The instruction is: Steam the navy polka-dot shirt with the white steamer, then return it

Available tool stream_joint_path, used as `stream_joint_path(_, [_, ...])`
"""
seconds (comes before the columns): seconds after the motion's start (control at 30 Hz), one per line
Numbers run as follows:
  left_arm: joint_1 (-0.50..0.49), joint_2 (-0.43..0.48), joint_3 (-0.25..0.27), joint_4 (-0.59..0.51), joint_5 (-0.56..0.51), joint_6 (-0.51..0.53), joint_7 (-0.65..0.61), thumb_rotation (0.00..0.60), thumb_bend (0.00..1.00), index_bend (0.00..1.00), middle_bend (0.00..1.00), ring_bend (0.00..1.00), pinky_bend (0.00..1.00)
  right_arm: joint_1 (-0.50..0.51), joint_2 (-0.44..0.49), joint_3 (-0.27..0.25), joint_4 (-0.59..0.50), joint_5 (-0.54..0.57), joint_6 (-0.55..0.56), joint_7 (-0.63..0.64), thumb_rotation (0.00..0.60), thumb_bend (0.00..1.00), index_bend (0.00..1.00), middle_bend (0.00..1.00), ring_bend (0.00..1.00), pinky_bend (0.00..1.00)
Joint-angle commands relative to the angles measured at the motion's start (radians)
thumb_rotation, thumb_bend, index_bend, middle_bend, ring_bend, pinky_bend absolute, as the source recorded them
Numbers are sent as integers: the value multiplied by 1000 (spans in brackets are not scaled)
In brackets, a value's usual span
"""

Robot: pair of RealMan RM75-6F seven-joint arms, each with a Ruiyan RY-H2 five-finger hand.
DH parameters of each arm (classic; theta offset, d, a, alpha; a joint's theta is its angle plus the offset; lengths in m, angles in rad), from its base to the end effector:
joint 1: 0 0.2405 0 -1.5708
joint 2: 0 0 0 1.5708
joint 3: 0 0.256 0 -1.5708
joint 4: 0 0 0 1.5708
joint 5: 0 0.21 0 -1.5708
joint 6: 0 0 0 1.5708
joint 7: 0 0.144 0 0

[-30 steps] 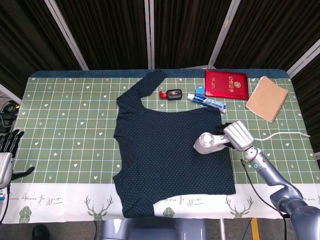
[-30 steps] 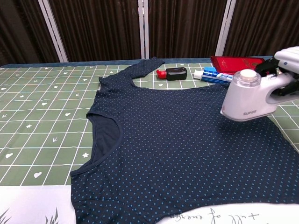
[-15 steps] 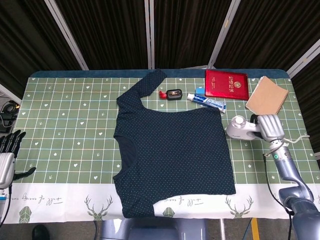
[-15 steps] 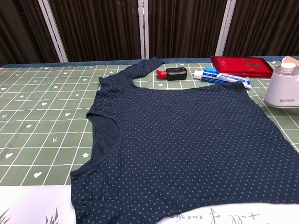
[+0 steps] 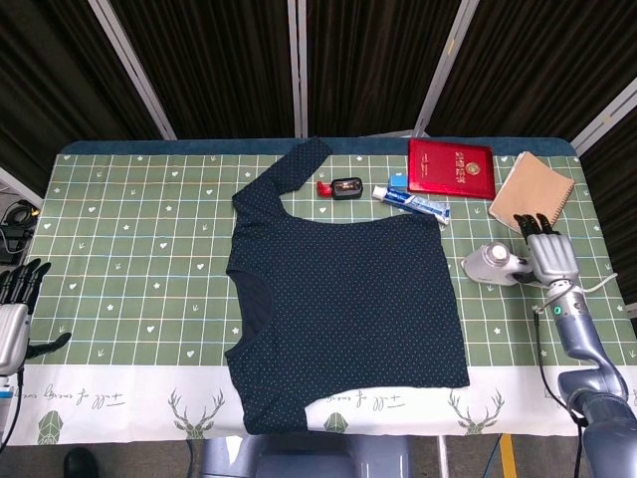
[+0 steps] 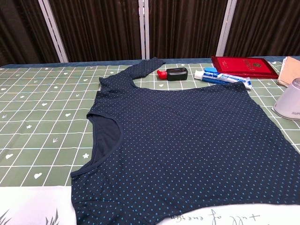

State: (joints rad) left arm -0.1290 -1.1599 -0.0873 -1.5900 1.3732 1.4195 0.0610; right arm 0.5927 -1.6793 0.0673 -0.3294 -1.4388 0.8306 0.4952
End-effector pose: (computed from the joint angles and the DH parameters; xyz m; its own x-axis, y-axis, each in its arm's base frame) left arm -0.3204 0.2022 0.1512 0.4147 0.0196 0.9098 0.9069 0.0738 -0.4149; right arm -0.3854 -0.3933 0.1025 0.5574 -0.1978 0.8063 -0.8196 0.0240 0.5724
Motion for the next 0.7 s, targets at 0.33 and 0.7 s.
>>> stream_joint_path(0.33, [9, 16, 3, -13, 23, 24, -19, 600, 0, 0, 0, 0, 0, -73, 326, -5, -552, -6, 118, -123, 600, 0, 0, 0, 0, 0])
stream_joint_path(0.7, [26, 23, 17, -23, 67, 63, -30, 600, 0, 0, 0, 0, 0, -223, 517, 50, -1065, 98, 369, -394, 600, 0, 0, 0, 0, 0])
